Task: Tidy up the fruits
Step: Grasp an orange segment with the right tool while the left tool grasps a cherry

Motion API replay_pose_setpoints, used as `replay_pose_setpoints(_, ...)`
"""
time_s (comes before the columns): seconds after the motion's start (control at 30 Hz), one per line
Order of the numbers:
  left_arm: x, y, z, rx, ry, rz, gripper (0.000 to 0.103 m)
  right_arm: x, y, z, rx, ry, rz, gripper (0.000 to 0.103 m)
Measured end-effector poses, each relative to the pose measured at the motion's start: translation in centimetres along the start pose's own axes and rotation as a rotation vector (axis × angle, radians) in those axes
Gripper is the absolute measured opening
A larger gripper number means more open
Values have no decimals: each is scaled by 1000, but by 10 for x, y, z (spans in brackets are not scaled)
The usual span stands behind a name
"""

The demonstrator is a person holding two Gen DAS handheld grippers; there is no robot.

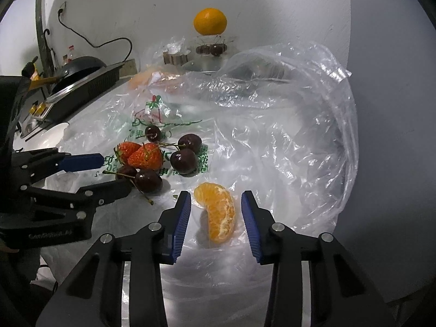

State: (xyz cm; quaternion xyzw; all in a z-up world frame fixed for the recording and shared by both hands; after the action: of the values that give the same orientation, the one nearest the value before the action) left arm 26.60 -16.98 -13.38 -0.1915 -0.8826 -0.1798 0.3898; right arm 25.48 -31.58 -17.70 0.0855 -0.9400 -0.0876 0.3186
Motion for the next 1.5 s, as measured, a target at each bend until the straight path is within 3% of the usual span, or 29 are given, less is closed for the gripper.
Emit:
replay_pose_setpoints(0.17,-9,2,1,-2,21,12,57,-4,-3,1,-6,11,-3,41)
replay_pose_setpoints(0.6,-10,-2,2,-21,21,53,31,-13,0,5,13,35,-9,41)
replay_pose_setpoints(0.7,-10,-3,2,-27,18,63,29,-13,2,7,23,35,0,34)
replay_pose_setpoints(0.93,-6,-7,2,-35,7,68,28,-13,0,7,24,22,21,25)
replay_pose_setpoints(1.5,10,-6,4,-34,-15,80,28,-2,4,4,47,-9,4,23)
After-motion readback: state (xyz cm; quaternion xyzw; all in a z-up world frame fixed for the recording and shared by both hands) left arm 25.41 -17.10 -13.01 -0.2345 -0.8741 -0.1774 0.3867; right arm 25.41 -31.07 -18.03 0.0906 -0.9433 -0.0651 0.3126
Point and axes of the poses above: each gripper's, at about its wrist camera, not at the fingertips, and x roughly against the way its jaws point, y to its left, z to its underside, the point moved 3 cm from there along -x, roughly the way its jaws point, and after that the axes turned 15 degrees about -x, right-handed, at the moved point
